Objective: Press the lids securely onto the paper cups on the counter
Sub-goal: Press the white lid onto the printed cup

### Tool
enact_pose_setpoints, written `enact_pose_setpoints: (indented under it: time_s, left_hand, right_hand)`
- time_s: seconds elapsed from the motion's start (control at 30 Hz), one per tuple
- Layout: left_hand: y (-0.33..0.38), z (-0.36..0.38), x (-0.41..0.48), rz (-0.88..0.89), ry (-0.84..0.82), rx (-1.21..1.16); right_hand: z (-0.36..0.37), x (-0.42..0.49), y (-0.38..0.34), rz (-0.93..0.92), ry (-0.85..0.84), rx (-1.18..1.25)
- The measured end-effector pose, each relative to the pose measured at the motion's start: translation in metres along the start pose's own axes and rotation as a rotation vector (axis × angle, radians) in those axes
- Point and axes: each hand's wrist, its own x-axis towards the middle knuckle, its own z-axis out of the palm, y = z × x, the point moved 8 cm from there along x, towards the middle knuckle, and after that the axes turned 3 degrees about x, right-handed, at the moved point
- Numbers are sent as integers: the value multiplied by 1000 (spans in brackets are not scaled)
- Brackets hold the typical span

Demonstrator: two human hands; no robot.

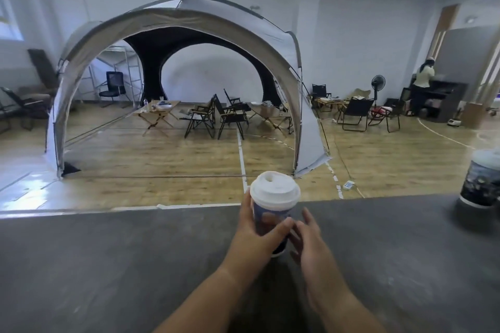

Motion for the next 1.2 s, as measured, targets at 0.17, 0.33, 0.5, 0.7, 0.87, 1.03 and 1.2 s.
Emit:
enact_pose_setpoints:
  time_s: [0.17, 0.33, 0.5, 0.7, 0.87, 1.03, 1.2]
  left_hand:
    - [-6, -54, 0, 73, 113, 88]
    - [-12, -57, 7, 94, 54, 135]
    - [-16, -58, 12, 82, 39, 115]
    - [-12, -58, 12, 90, 56, 129]
    - [-11, -58, 11, 100, 58, 133]
    - [-11, -57, 9, 90, 59, 113]
    - [-7, -54, 7, 77, 43, 122]
  right_hand:
    - [27, 12, -1, -7, -24, 0]
    - [45, 47, -27, 10, -51, 118]
    - [51, 72, -44, 9, -37, 111]
    - [48, 68, -36, -66, -52, 170]
    - [53, 42, -31, -198, -93, 167]
    - [63, 28, -22, -301, -172, 56]
    - [66, 25, -22, -342, -208, 32]
